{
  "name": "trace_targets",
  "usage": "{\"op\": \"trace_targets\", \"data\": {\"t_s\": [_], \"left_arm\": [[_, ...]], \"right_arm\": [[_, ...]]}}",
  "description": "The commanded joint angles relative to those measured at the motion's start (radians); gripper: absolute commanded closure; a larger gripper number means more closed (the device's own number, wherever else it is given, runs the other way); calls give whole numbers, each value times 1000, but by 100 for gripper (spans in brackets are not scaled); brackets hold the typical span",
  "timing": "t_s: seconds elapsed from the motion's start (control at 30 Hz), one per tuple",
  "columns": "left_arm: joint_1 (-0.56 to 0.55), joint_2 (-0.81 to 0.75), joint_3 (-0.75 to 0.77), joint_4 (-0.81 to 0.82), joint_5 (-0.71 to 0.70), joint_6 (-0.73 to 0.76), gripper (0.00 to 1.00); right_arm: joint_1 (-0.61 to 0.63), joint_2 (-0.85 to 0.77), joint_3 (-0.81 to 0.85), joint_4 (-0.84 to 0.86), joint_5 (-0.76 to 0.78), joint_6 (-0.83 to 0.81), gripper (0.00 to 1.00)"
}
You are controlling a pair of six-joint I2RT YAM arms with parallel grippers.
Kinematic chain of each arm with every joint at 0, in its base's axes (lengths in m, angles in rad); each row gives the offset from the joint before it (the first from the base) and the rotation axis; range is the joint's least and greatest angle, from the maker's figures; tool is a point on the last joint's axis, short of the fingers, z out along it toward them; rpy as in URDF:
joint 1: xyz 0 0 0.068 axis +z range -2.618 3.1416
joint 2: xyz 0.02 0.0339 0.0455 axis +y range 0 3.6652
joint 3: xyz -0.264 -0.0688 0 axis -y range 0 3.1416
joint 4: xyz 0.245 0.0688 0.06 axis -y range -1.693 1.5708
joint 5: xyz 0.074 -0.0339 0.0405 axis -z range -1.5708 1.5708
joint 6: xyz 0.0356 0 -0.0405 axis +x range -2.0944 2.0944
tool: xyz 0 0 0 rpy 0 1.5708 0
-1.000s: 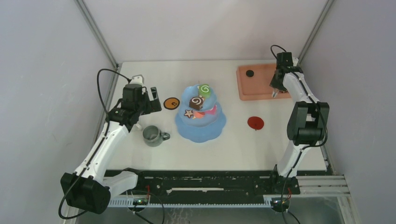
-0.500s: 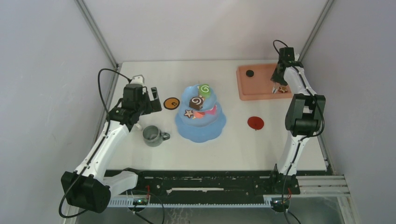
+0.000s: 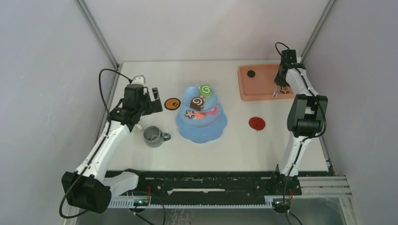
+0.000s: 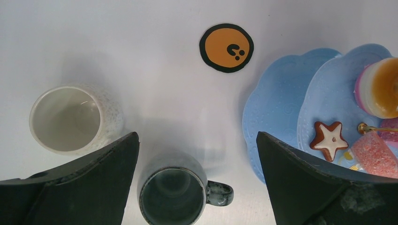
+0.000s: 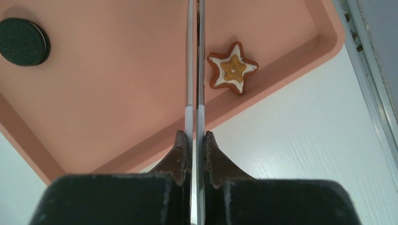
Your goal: Serve the afternoon tea
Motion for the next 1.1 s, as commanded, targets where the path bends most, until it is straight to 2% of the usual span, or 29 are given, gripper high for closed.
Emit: {"op": "trace_targets", "data": {"t_s": [0.0, 0.4, 0.57, 0.8, 1.07], "left_arm": [[7, -12, 63, 31, 11, 3, 0], [7, -73, 53, 10, 79, 5, 0], [7, -95, 48, 6, 115, -5, 0], [7, -125, 48, -3, 131, -21, 0], [7, -154, 46, -14, 118, -28, 0]], "right_arm": [[-3, -129, -38, 22, -29, 9, 100], [50, -472, -352, 16, -67, 50, 100], [119, -643, -439, -39, -52, 50, 100], [298, -865, -567, -176, 6, 101, 100], [605, -1038, -671, -362, 37, 262, 100]]}}
